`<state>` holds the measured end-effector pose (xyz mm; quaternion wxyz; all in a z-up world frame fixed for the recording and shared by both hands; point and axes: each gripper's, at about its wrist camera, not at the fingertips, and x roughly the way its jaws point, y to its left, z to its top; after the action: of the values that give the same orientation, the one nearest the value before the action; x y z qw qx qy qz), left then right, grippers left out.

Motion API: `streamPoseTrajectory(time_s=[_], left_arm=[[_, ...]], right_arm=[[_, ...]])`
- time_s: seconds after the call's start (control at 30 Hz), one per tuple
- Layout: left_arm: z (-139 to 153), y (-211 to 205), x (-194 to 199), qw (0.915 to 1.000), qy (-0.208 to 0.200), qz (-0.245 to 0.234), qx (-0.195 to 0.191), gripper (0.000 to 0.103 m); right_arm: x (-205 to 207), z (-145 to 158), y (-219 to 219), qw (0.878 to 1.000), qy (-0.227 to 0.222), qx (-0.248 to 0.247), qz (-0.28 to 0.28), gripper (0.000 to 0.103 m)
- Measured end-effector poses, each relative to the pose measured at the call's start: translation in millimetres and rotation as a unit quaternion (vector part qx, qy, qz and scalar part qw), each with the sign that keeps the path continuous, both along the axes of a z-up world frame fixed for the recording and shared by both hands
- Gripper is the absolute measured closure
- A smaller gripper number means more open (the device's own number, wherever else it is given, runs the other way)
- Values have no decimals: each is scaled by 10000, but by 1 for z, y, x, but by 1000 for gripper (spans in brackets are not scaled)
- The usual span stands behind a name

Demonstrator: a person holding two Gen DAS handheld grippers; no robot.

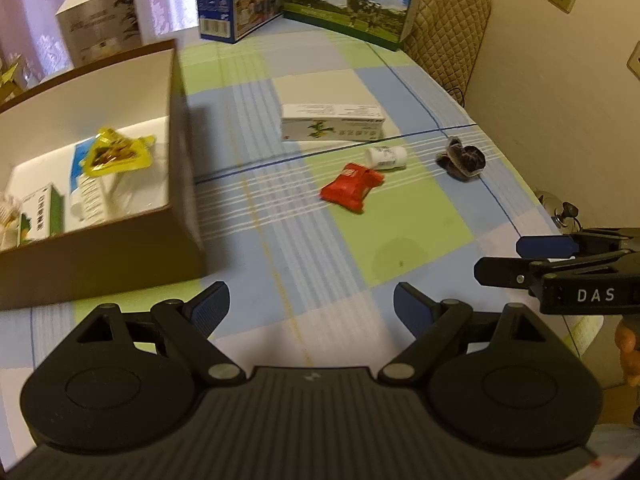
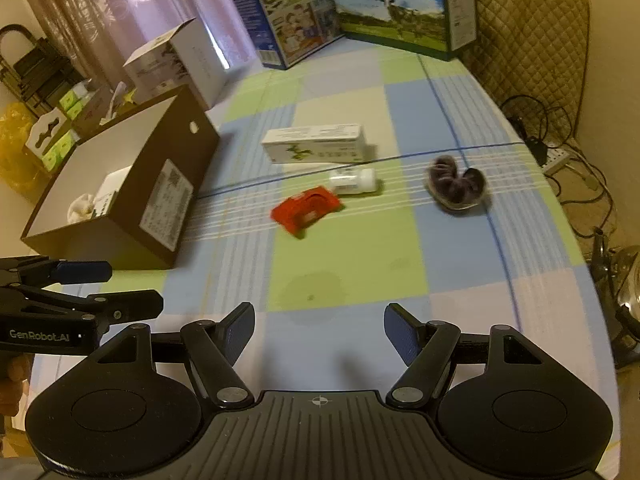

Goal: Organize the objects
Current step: 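Withdraw both tools from the box toward the red packet and scrunchie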

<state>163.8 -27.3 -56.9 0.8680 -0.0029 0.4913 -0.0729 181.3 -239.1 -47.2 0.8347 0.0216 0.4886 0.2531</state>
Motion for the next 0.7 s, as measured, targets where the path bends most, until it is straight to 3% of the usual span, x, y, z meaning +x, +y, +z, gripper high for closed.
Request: streamPoseTrajectory(time_s=[0.4,0.7], left_arm=[[-19,-40,41,9994,-134,-271,160,17],[-39,-61,82,9975,-222,-593,298,23]], right_arm=[[32,-13,-31,9997,-15,90,-242,34],[59,-21,-46,9990,-81,86,-427,34]])
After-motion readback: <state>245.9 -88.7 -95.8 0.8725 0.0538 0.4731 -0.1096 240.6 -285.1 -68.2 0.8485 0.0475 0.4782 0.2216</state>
